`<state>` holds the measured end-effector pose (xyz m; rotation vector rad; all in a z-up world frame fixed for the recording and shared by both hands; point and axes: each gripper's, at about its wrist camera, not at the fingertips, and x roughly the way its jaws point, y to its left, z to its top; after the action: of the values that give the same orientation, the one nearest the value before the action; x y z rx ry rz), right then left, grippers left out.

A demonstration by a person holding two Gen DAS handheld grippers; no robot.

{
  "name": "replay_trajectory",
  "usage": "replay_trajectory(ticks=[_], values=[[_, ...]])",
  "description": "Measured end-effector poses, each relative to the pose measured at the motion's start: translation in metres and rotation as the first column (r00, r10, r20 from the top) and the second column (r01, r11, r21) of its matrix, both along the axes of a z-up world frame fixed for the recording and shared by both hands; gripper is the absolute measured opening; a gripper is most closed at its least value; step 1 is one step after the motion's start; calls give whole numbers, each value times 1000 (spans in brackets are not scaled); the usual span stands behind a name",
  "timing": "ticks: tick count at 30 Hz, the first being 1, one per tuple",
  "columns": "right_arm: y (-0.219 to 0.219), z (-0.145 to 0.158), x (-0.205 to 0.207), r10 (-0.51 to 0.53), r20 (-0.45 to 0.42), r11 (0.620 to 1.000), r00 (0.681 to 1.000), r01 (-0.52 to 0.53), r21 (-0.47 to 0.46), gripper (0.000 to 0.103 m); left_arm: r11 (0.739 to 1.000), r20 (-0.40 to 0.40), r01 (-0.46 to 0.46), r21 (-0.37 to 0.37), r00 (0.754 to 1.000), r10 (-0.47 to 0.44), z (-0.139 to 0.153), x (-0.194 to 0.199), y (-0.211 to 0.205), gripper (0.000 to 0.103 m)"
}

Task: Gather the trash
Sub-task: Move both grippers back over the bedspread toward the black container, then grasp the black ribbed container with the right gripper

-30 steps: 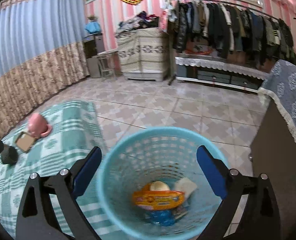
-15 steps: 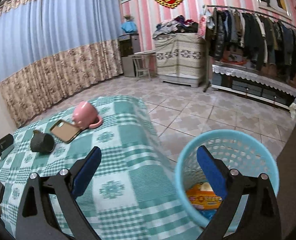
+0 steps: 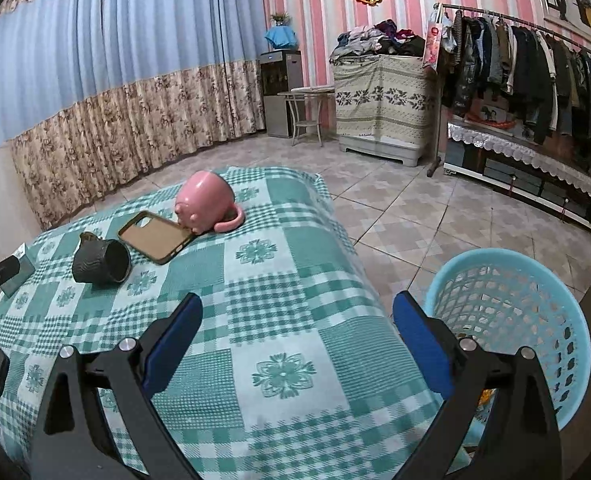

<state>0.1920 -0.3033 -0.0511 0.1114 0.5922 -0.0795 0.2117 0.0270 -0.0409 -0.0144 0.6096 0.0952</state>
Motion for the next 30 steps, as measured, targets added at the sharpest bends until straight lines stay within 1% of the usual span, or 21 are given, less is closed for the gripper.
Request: replay_trajectory(ticks=[1, 3, 6, 8, 10, 11, 14, 18, 20, 24, 27, 30], values=[[5, -2, 3, 5, -7, 1000, 1000, -5, -4, 94, 999, 12, -11, 46, 1000, 10, -2, 0, 4, 97], [10, -5, 6, 16, -15, 1000, 1000, -16, -8, 94, 997, 9, -6, 75, 1000, 6, -6, 2, 10, 97], [24, -7, 11, 38, -22, 999, 999, -38, -30, 94, 996, -6, -9, 94, 1000, 10, -15, 8, 24, 97], [35, -11, 16, 58, -34, 997, 998, -60, -45, 94, 997, -16, -21, 70, 1000, 22, -18, 12, 36, 97], [45, -16, 22, 80, -55, 995, 995, -83, -50, 94, 999, -34, -39, 21, 999, 40, -23, 20, 54, 97], [48, -18, 24, 87, -60, 995, 994, -90, -49, 94, 999, -37, -46, 15, 998, 46, -24, 22, 59, 97], [62, -23, 33, 107, -84, 993, 991, -111, -42, 94, 996, -35, -75, 41, 996, 76, -26, 34, 80, 97], [86, -26, 51, 147, -105, 989, 984, -147, 1, 94, 995, -38, -83, 55, 996, 85, -23, 46, 104, 97], [100, -26, 58, 167, -112, 986, 980, -167, 6, 96, 993, -28, -97, 68, 995, 99, -22, 48, 117, 97], [144, -24, 80, 220, -117, 975, 968, -222, -2, 98, 991, -22, -124, 51, 992, 125, -23, 49, 151, 97], [174, -24, 94, 250, -119, 968, 961, -248, 32, 98, 990, -28, -133, 44, 991, 134, -24, 52, 171, 97], [203, -25, 105, 265, -131, 964, 955, -261, 41, 98, 988, -51, -148, 40, 987, 150, -28, 56, 191, 97]])
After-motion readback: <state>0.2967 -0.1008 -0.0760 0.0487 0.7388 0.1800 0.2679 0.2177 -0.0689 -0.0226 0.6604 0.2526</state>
